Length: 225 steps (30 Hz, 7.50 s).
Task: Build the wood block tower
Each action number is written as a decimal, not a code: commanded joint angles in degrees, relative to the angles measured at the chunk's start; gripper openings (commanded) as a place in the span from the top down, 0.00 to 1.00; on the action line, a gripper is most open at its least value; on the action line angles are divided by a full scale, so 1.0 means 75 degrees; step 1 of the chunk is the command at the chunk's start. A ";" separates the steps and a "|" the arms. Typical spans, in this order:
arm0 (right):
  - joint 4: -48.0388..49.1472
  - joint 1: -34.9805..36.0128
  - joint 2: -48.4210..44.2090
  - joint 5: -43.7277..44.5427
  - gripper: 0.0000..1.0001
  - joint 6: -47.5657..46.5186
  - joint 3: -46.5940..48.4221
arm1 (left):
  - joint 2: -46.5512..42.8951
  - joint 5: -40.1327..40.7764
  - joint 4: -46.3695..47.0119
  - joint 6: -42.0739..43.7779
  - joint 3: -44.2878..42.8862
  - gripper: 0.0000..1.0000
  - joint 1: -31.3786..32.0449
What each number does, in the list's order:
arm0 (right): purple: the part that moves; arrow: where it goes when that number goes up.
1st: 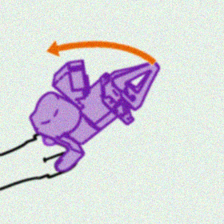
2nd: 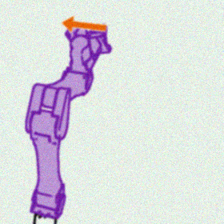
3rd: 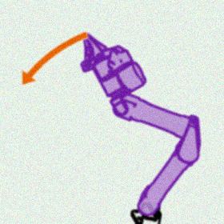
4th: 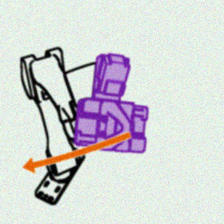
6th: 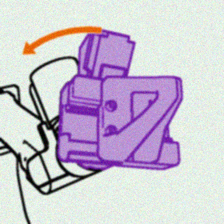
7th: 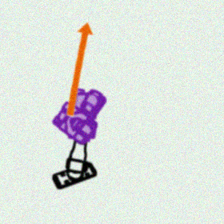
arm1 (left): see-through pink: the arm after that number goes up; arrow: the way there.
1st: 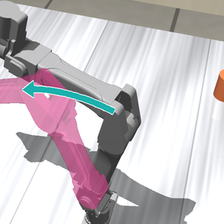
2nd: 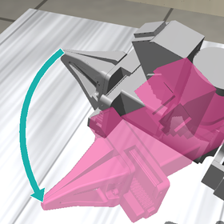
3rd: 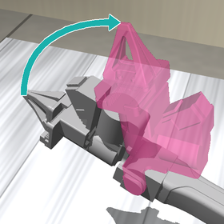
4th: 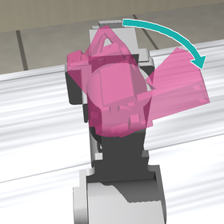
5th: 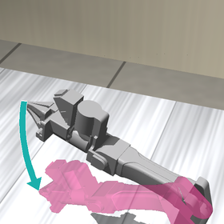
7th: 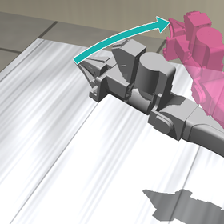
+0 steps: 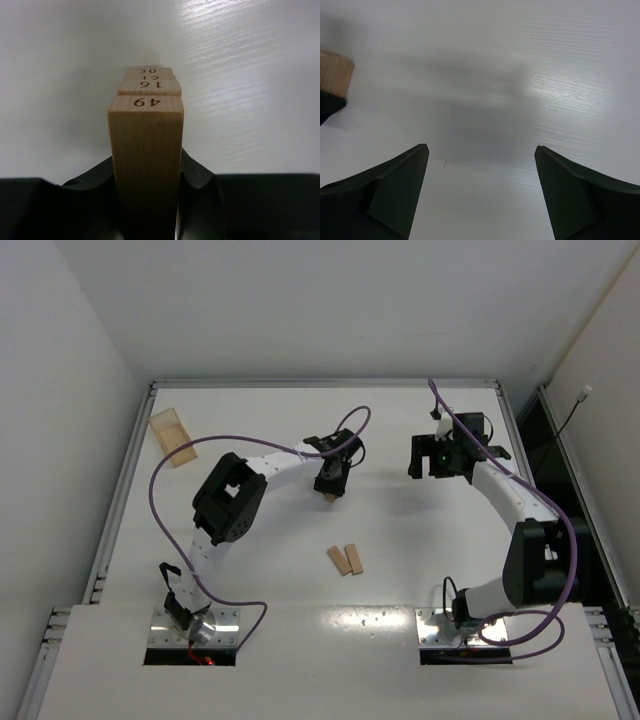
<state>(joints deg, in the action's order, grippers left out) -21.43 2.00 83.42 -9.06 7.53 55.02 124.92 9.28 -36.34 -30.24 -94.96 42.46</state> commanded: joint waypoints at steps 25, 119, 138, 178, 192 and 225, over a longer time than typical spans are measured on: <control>0.0268 0.0038 -0.0071 -0.0081 0.15 0.0051 0.0151 | -0.1151 0.0919 -0.0171 0.0657 -0.1423 0.29 0.0140; -0.0118 0.5802 0.0704 0.1816 1.00 0.1995 -0.0541 | -0.4610 0.2197 -0.0136 0.0270 0.1504 0.07 -0.4313; -0.2029 0.4084 0.1672 0.1468 1.00 0.5135 0.3713 | -0.4517 0.1997 0.0204 0.0258 0.1704 0.11 -0.4102; -0.1467 0.3800 0.3339 0.0691 1.00 0.5899 0.4230 | -0.4223 0.1997 0.0345 0.0329 0.1786 0.11 -0.4102; -0.1607 0.3800 0.3514 0.1230 1.00 0.5665 0.4241 | -0.4223 0.1927 0.0345 0.0258 0.1856 0.13 -0.4102; -0.1455 0.3940 0.3866 0.1185 0.97 0.5523 0.4523 | -0.4223 0.1786 0.0415 0.0258 0.1997 0.14 -0.4102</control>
<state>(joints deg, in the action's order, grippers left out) -33.76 31.27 112.07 -0.08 49.43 86.50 93.76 23.33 -34.59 -27.68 -80.03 11.33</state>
